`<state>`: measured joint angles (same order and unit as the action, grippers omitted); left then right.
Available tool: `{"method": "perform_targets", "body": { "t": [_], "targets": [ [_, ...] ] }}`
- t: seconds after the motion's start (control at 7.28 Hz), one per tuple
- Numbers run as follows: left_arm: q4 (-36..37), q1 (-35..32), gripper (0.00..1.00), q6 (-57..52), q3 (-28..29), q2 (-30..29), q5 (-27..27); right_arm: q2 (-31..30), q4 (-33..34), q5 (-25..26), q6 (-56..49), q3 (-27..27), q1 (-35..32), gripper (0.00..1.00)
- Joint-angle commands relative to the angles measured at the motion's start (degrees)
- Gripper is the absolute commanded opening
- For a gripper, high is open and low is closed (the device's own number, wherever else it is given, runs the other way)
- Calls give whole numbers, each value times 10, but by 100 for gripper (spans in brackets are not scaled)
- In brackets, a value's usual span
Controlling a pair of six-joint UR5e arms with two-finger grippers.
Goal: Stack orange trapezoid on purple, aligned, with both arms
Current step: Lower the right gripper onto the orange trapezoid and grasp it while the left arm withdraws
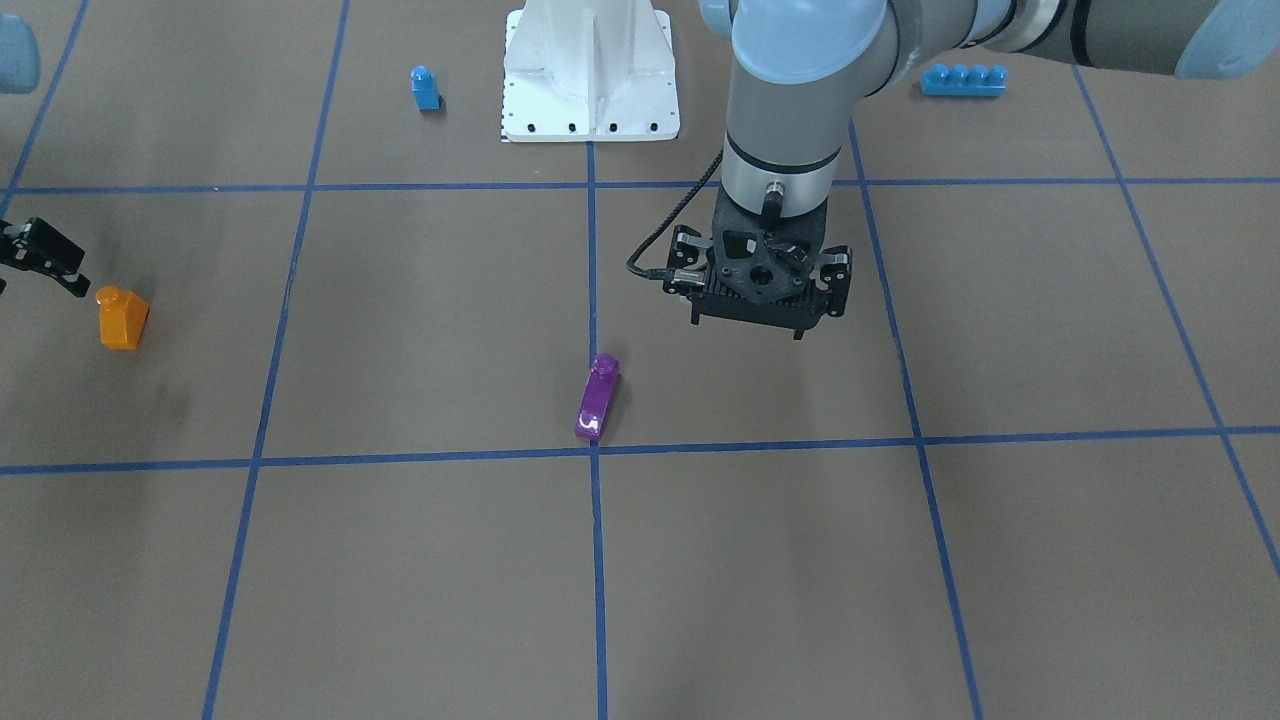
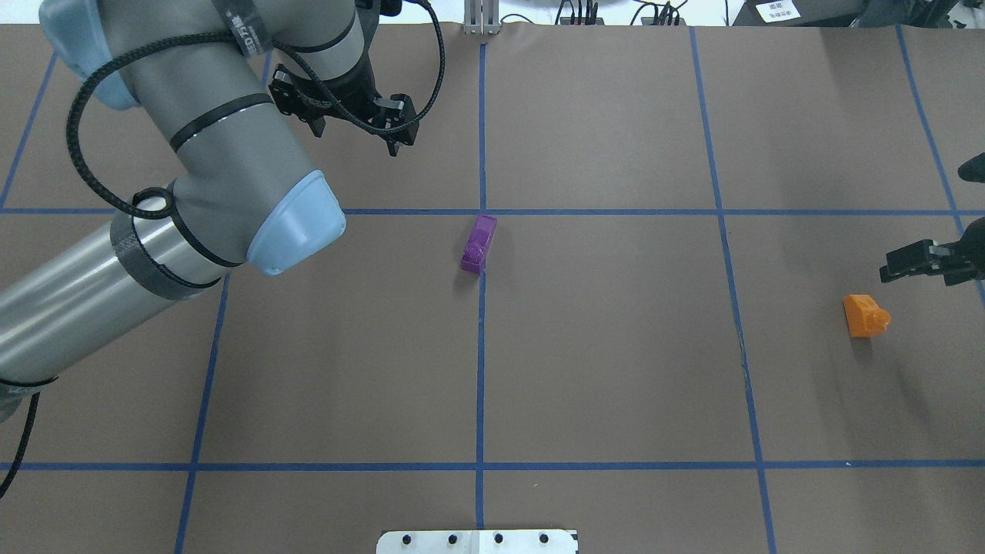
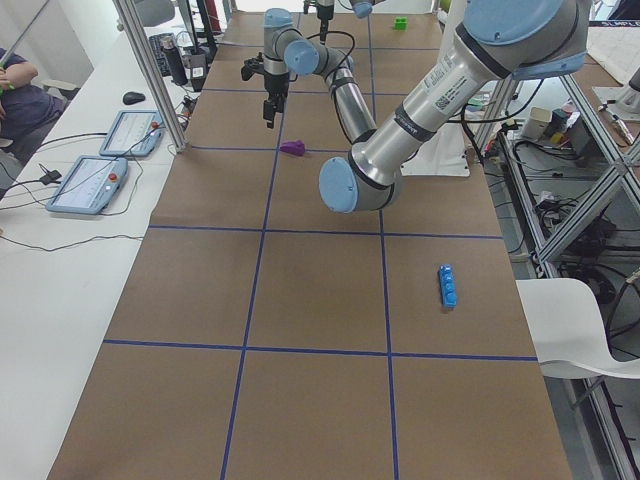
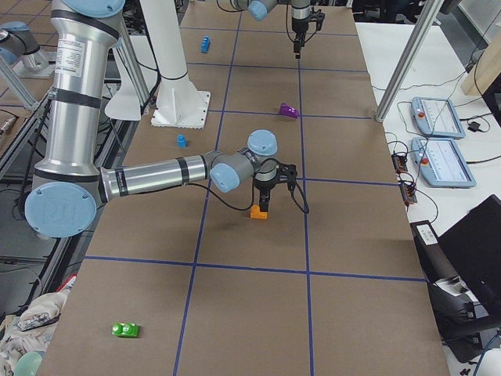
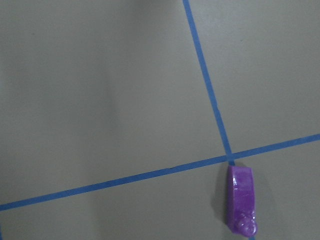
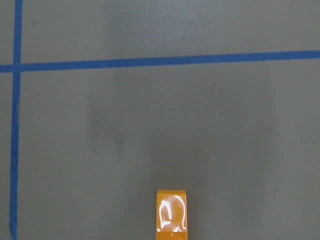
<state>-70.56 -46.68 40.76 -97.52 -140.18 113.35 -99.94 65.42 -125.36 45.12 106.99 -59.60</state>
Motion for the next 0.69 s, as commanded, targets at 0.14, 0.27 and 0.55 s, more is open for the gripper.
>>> {"method": "perform_targets", "body": {
  "t": [0.14,0.27,0.55],
  "targets": [
    [2,-2,100,-3,-6,5,1,4,-61,25,26,-67,59,100],
    [2,-2,100,-3,-7,9,1,6,-60,25,28,-70,69,100],
    [2,-2,100,-3,-8,12,0,22,-60,24,30,-89,77,88]
  ]
}}
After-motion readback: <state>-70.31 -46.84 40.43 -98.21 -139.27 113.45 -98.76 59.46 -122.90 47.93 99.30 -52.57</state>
